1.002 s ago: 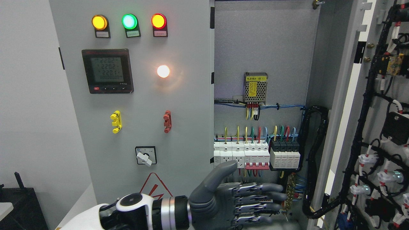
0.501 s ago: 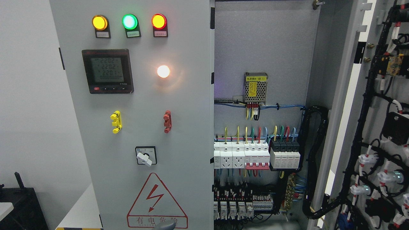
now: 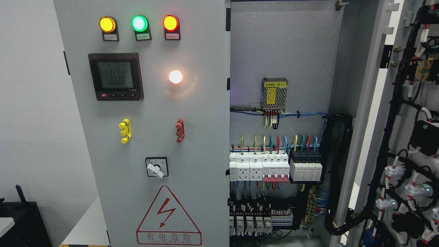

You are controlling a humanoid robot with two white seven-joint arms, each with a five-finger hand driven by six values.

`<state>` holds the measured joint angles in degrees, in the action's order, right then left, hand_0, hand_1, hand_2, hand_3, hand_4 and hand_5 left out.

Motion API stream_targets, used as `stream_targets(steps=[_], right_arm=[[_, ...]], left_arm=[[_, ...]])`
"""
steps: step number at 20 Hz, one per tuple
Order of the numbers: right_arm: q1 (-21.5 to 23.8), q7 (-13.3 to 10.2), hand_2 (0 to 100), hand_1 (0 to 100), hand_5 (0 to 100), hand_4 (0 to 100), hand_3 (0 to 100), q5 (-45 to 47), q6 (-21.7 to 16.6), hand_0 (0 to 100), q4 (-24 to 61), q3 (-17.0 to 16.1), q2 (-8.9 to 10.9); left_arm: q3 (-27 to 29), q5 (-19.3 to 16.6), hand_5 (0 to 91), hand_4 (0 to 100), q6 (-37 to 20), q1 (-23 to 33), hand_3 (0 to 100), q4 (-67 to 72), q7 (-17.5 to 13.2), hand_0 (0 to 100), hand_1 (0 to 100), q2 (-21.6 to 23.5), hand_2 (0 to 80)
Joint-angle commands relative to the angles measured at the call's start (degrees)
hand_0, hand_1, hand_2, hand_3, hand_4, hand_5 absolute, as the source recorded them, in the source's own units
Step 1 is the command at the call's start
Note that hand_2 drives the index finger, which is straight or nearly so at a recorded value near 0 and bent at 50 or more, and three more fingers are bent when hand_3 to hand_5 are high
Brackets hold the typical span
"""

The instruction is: Open door with both hands

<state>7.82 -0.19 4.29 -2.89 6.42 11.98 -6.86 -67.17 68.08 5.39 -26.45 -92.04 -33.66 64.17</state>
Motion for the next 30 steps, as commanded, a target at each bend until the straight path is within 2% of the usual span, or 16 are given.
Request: stream_targets(steps=[1, 5, 9, 15, 18, 21, 23, 24, 28, 30], right_arm=[[0.0, 0.02, 0, 0, 0, 0, 0, 0.02, -0.01, 0, 0.0, -0.02, 0.0], [0.0, 0.02, 0, 0, 0, 0, 0, 0.02, -0.01, 0, 0.0, -0.02, 0.0], [0.0, 0.02, 0, 0, 0, 0, 0, 0.02, -0.01, 0, 0.0, 0.07, 0.0], [0.0, 0.02, 0, 0, 0, 0, 0, 0.02, -0.01, 0, 0.0, 0.07, 0.0], [0.0, 0.02, 0, 0, 0, 0, 0, 0.02, -0.01, 0, 0.0, -0.02, 0.0], [0.0, 0.02, 0, 0, 0, 0, 0, -0.07, -0.01, 0, 0.0, -0.02, 0.0], [0.0, 0.02, 0, 0, 0, 0, 0, -0.07, -0.01, 0, 0.0, 0.07, 0.0], [0.0, 0.02, 0, 0, 0, 0, 0, 0.02, -0.01, 0, 0.0, -0.02, 0.0], [0.0, 0.02, 0, 0, 0, 0, 0, 0.02, -0.01, 0, 0.0, -0.02, 0.0], [0.0, -0.07, 0, 0, 0, 0, 0, -0.07, -0.01, 0, 0.0, -0.02, 0.0]], left_arm=[[0.02, -2.25, 0.0, 3, -0.46, 9.47, 0, 9.15, -0.36, 0, 0, 5.53, 0.0], [-0.15, -2.33, 0.0, 3, -1.16, 14.66, 0, 13.36, -0.36, 0, 0, 4.91, 0.0], [-0.15, -2.42, 0.0, 3, -6.08, 21.33, 0, 20.03, -0.27, 0, 0, 2.29, 0.0], [0.64, -4.79, 0.0, 3, -6.61, 27.23, 0, 37.16, -0.27, 0, 0, -9.48, 0.0], [1.42, -8.65, 0.0, 3, -10.3, 29.25, 0, 49.28, -0.27, 0, 0, -18.61, 0.0], [3.44, -11.12, 0.0, 3, -11.71, 31.36, 0, 59.14, -0.18, 0, 0, -25.56, 0.0], [7.29, -14.27, 0.0, 3, -11.8, 32.94, 0, 63.19, -0.18, 0, 0, -30.13, 0.0], [10.8, -16.98, 0.0, 3, -12.06, 34.26, 0, 65.56, -0.1, 0, 0, -32.25, 0.0], [25.3, -31.13, 0.0, 3, -12.94, 36.72, 0, 73.92, -0.01, 0, 0, -41.39, 0.0], [31.72, -35.97, 0.0, 3, -12.95, 37.61, 0, 76.56, 0.17, 0, 0, -44.82, 0.0]])
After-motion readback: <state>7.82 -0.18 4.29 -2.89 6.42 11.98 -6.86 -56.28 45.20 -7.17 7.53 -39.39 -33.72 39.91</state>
